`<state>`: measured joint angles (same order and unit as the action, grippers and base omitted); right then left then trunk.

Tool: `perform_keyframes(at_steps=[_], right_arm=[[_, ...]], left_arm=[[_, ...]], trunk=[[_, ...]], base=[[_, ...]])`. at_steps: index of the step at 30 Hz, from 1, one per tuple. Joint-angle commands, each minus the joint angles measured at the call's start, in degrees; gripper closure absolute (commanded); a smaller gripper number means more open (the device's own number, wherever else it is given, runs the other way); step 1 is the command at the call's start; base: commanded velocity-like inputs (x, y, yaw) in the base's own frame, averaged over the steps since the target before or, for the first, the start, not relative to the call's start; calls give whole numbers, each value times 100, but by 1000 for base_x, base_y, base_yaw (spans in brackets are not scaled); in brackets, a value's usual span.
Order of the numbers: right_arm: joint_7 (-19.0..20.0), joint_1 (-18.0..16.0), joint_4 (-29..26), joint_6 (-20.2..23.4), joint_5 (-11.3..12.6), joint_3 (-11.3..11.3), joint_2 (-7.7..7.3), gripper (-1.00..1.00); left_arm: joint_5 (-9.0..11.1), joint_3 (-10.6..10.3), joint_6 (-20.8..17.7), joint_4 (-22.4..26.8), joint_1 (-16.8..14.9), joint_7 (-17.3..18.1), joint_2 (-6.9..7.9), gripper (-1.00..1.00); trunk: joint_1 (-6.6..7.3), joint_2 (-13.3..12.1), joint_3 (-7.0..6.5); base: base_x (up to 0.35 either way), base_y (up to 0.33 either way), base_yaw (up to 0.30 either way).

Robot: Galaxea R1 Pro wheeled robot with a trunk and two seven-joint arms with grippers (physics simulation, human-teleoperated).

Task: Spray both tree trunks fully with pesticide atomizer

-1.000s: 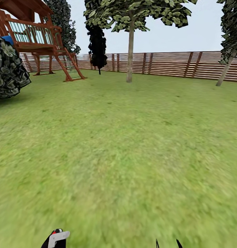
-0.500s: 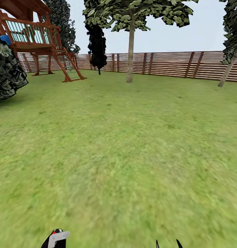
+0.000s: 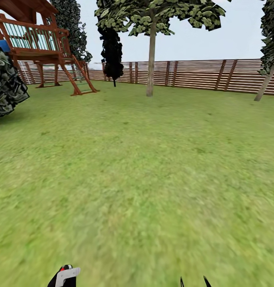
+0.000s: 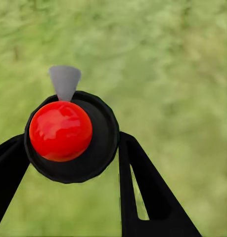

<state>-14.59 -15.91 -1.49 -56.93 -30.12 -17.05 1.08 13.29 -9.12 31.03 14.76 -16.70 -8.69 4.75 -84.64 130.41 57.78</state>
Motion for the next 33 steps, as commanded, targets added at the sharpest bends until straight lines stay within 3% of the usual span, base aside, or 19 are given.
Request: perform_keyframes(at_steps=[1, 33], right_arm=[[0, 0, 0, 0, -1, 0, -1, -100], [1, 0, 0, 0, 1, 0, 2, -100]], left_arm=[[-1, 3, 0, -1, 0, -1, 0, 100], [-1, 6, 0, 0, 0, -1, 0, 100]], trunk=[[0, 0, 0], [0, 0, 0]], base=[[337, 0, 0], [337, 0, 0]])
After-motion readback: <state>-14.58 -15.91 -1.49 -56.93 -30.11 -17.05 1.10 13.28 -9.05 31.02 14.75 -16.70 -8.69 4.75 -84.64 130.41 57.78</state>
